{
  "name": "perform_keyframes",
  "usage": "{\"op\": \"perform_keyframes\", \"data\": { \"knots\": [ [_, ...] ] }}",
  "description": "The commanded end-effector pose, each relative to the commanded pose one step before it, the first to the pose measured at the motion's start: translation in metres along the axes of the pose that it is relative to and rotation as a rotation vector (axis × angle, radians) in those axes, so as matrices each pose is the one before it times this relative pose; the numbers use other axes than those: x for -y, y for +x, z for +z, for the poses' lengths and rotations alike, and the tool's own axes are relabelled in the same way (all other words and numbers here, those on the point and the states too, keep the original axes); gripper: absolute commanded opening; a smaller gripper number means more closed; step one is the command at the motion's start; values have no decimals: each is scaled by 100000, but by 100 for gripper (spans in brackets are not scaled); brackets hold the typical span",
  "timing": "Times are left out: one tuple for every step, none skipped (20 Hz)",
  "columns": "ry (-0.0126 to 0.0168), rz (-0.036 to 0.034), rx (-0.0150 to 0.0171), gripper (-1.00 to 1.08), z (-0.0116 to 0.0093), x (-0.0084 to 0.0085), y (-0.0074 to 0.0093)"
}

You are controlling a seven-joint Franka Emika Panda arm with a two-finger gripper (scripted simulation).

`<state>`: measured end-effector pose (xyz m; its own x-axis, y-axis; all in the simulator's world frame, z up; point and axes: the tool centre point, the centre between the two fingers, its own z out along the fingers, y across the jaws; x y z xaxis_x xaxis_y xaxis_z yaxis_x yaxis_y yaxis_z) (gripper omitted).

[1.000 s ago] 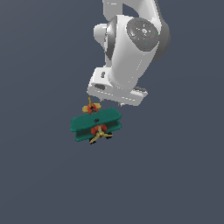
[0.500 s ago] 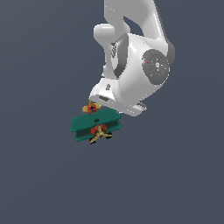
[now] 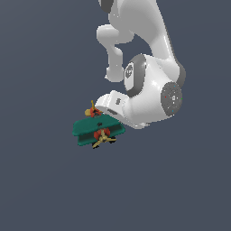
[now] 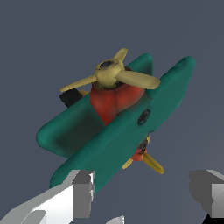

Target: Pick up the object and move it to a goal position.

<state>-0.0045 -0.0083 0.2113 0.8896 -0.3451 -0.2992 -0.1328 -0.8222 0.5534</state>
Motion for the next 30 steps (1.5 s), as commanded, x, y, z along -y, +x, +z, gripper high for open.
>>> {"op": "perform_keyframes", "data": {
  "knots": [
    [-4271,2613,1232,68,353,308,344],
    [-1689,1037,436,68,130,135,124],
    [-1700,1052,408,68,124,139,118],
    [-1710,1067,380,68,118,143,112],
    [-1719,1082,353,68,113,146,106],
    [-1727,1097,324,68,107,150,100],
    [-1734,1111,296,68,101,153,93],
    [-1741,1127,268,68,94,156,86],
    [-1748,1143,239,68,88,159,79],
    [-1752,1157,210,68,82,162,71],
    [-1758,1174,182,68,75,165,64],
    [-1761,1189,153,68,69,167,56],
    [-1764,1205,124,68,62,169,48],
    [-1759,1216,95,68,56,170,40],
    [-1697,1187,65,68,47,166,31],
    [-1608,1138,37,68,39,158,22],
    [-1518,1087,13,68,32,150,14],
    [-1428,1034,-7,68,25,142,7],
    [-1338,979,-23,68,20,134,1],
    [-1249,923,-37,68,15,125,-4],
    [-1156,863,-47,68,11,116,-7],
    [-1070,806,-54,68,7,107,-11],
    [-978,742,-59,68,4,98,-13],
    [-893,683,-61,68,2,90,-14],
    [-813,628,-60,68,1,81,-15],
    [-728,565,-61,68,-1,73,-15],
    [-633,489,-62,68,-4,65,-16],
    [-564,440,-57,68,-4,58,-15],
    [-519,415,-45,68,0,50,-12],
    [-452,371,-32,68,4,40,-8]
  ]
}}
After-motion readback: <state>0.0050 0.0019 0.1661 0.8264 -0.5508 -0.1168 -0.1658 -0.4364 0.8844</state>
